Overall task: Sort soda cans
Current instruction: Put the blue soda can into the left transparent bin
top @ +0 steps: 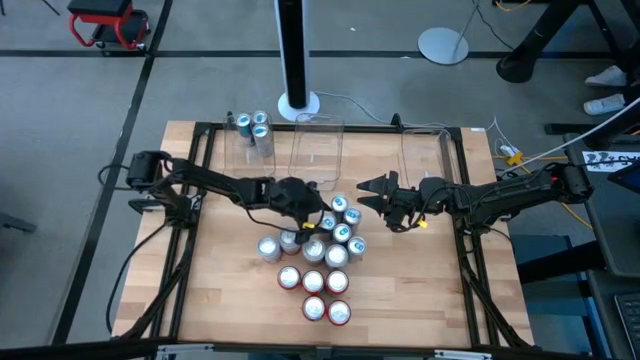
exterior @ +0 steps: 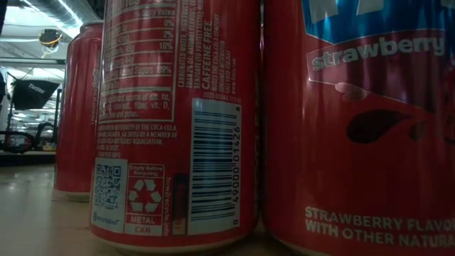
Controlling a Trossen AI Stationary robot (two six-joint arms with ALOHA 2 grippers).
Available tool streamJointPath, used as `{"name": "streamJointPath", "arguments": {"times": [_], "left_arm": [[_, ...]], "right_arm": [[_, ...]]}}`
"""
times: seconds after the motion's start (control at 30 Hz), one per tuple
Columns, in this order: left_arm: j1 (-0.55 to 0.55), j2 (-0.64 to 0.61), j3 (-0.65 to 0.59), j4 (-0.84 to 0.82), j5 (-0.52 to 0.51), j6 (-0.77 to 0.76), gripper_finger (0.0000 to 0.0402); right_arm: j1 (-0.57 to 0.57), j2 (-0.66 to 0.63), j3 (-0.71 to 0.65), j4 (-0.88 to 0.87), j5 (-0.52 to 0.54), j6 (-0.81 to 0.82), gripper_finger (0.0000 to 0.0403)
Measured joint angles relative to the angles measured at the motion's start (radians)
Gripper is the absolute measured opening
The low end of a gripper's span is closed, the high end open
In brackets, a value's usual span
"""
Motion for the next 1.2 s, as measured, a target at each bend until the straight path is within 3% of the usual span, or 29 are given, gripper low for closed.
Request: {"name": "streamJointPath", "arguments": {"times": [0.5,0.8,1.2], "left_arm": [[0.001,0.019,0.003,-0.004,-0.001,0.010,0.0311],[0.001,0.018,0.004,0.007,-0.004,0.028,0.0230],[0.000,0.000,0.004,-0.020,-0.059,0.028,0.0238]], "right_arm": [[0.000,0.000,0.000,0.000,0.000,0.000,0.0366],[0.000,0.000,0.000,0.000,0.000,0.000,0.0366],[0.000,0.000,0.000,0.000,0.000,0.000,0.0366]]}}
